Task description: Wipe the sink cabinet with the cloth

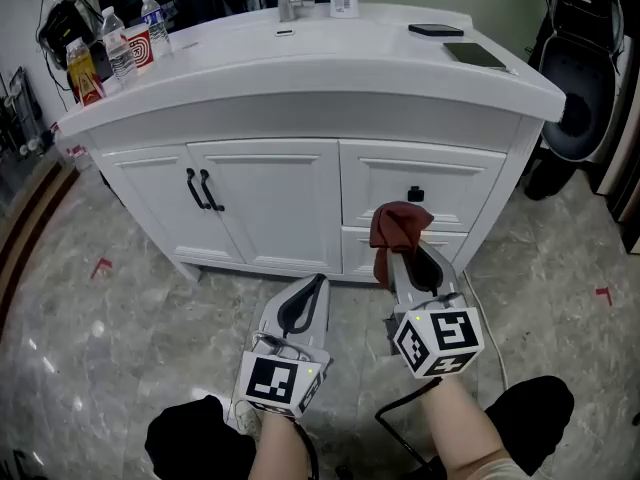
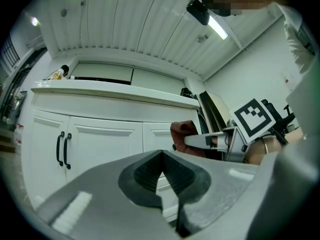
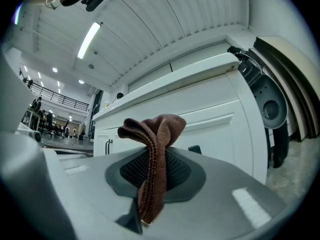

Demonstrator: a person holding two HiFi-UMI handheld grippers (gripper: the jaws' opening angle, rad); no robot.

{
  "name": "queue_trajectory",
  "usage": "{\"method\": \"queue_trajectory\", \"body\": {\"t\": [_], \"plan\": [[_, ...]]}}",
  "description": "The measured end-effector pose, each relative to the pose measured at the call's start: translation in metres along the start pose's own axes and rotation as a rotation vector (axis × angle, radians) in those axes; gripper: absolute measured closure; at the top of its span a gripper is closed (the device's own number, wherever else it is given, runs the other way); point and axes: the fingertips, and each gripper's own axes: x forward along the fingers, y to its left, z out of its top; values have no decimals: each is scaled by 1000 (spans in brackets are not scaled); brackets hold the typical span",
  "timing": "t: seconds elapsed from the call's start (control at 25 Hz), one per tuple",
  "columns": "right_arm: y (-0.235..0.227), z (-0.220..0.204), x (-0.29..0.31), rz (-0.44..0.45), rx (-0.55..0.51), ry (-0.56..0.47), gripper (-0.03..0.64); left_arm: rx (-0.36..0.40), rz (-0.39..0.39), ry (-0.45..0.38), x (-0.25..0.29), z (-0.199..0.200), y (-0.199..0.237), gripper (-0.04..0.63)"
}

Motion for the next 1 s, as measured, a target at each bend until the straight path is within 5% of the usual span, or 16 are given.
{"method": "queue_trajectory", "body": {"t": [0.48,1.0], "plan": [[19,22,119,121,-30,5,528,46,-17,-4,63,10,51,595],[-32,25,112,25,-45,-5,528,-46,-40,42,67,-33,42,595]]}}
